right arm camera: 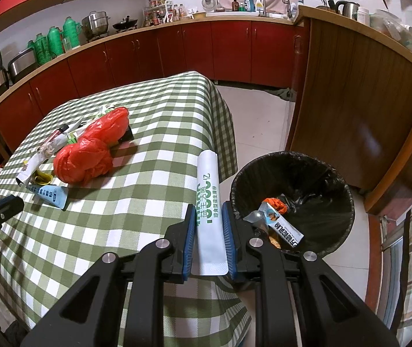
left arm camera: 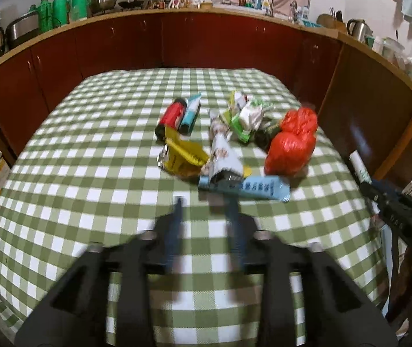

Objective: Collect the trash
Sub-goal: 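Grasp the white-and-brown tube with the left gripper while the right gripper holds its tube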

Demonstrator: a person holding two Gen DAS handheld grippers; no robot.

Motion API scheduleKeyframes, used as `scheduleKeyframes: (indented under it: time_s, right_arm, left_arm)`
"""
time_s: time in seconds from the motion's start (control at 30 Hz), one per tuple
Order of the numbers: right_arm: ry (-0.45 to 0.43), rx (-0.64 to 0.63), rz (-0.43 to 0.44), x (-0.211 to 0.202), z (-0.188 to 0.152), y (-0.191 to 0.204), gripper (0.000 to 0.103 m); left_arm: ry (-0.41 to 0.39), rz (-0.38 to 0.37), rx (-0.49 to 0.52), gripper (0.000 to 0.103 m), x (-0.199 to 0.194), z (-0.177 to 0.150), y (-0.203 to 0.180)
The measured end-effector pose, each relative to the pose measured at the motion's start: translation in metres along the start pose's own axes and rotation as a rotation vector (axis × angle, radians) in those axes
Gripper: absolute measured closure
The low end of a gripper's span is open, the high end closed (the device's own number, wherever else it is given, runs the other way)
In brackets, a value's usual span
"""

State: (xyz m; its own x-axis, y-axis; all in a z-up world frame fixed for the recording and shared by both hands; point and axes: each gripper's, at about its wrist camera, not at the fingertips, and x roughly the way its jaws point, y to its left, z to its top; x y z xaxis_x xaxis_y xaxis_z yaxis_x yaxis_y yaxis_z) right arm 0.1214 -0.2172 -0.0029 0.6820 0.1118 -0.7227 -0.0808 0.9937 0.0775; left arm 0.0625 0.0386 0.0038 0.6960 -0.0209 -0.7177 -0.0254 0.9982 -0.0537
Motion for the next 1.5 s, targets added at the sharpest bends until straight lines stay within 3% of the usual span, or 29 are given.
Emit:
scheduleKeyframes:
  time_s: [0.17,0.33,0.4,0.57,1.5]
  right_arm:
    - [0.000,0.005,0.000,0.000,0.000,-0.001,0.083]
    - [0.004,0.007,-0.003,0.002,0.001,-0.003,0.083]
    - [0.006,0.008,-0.004,0.002,0.000,-0.004,0.083]
    - [0.006,0.005,-0.010,0.003,-0.001,-0.004,0.083]
    - [-0.043,0.017,-0.044,-0.018,0.003,-0.017,0.083]
  left_arm:
    - [-0.016,-0.003,0.000,0.053,0.002,0.010,-0.006]
    - [-0.015,0.003,0.001,0.053,0.014,0.018,-0.008]
    - [-0.015,0.004,0.005,0.057,0.017,0.019,-0.008]
    - [0.000,-0.008,0.016,0.079,0.023,0.017,-0.009]
    - [-0.139,-0.046,0.054,0.081,-0.031,0.017,-0.025]
